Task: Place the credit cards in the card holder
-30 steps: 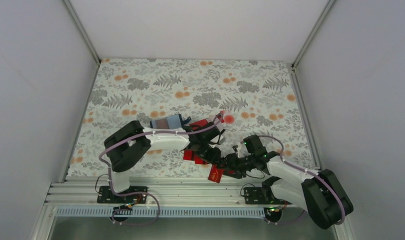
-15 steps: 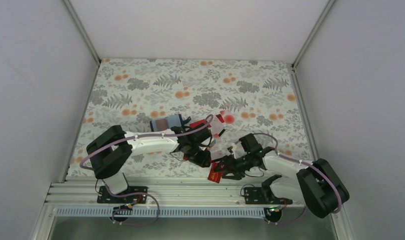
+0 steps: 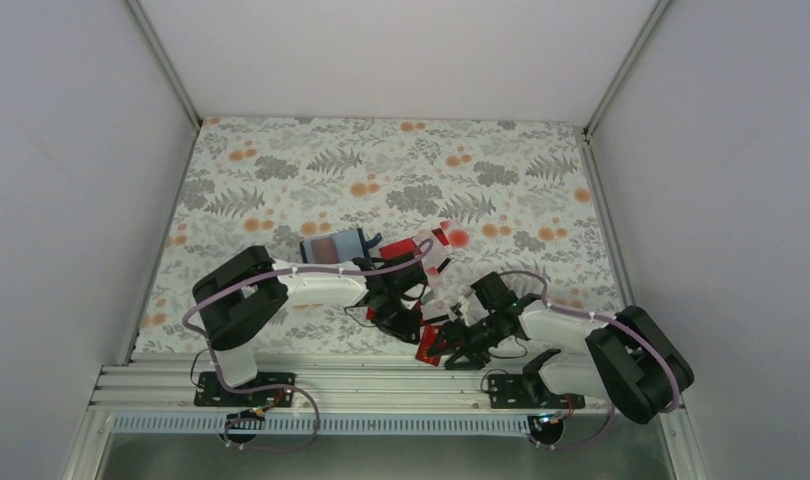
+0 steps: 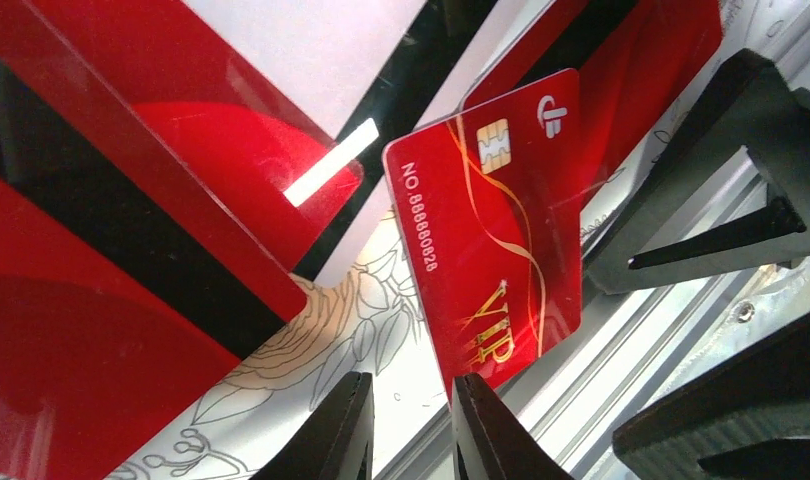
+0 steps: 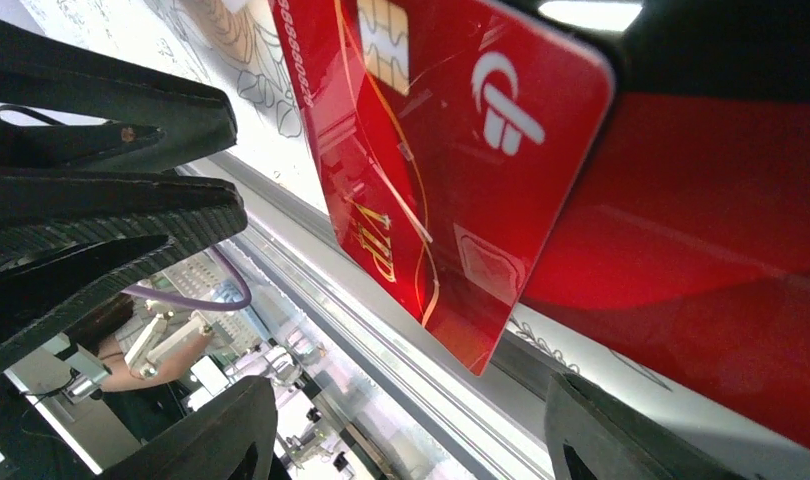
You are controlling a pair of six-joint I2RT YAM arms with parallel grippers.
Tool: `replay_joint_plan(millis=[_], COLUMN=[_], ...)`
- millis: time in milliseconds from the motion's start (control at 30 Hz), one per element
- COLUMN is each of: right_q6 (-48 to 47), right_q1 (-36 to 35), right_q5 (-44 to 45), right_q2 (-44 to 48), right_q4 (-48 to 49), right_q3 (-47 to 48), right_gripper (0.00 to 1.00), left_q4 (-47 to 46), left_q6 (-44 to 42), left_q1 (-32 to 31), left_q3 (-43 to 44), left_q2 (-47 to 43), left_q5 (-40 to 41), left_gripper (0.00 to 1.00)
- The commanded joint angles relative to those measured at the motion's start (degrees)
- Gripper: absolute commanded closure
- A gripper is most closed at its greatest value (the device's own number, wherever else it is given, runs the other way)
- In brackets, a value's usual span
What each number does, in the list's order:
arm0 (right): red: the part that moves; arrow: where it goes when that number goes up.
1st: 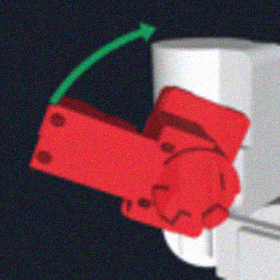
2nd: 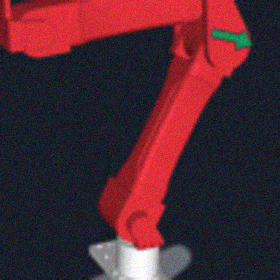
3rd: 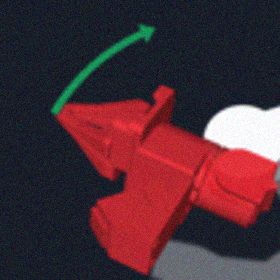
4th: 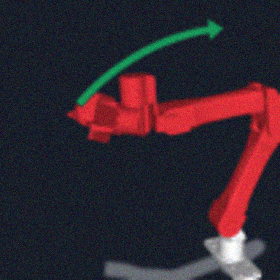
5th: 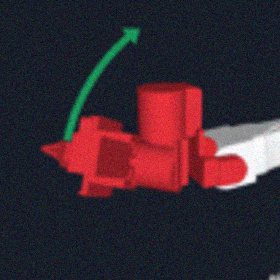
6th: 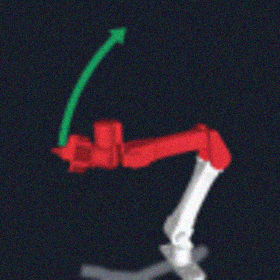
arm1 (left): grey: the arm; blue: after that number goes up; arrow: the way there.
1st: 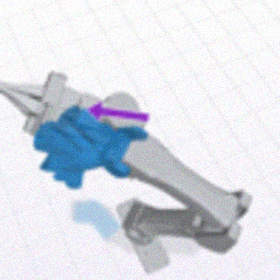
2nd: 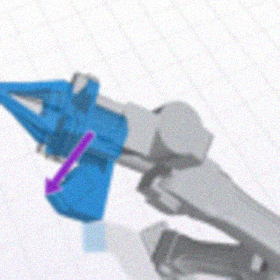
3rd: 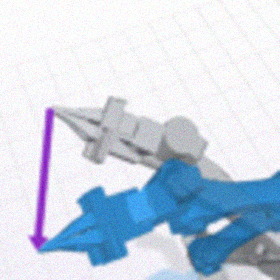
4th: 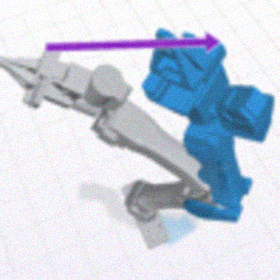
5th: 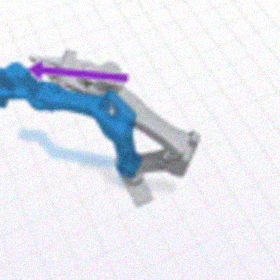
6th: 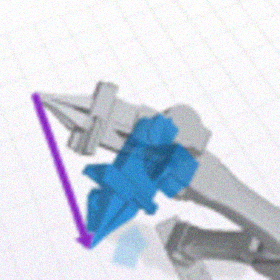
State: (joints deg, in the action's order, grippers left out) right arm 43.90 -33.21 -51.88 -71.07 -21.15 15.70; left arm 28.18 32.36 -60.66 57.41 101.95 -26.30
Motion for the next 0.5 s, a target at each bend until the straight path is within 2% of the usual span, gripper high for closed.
replay_joint_plan(millis=[0,233,467], right_q6=[2.7,5.2,9.4], right_q1=[-0.6,-0.8,-0.8], right_q5=[7.4,9.0,10.4], right_q2=[0.0,1.0,7.0], right_q4=[5.3,12.9,19.4], right_q3=[-3.5,-5.0,-9.2], right_gripper=[0.32,0.34,0.35], left_q4=[-2.5,-6.7,-12.3], left_q6=[-0.3,0.2,2.2], left_q1=[-0.4,-0.4,-0.4], left_q3=[0.7,-0.8,-3.1], left_q2=[1.5,3.9,6.1], left_q5=[-3.1,-7.6,-12.8], left_gripper=[0.80,0.85,0.86])
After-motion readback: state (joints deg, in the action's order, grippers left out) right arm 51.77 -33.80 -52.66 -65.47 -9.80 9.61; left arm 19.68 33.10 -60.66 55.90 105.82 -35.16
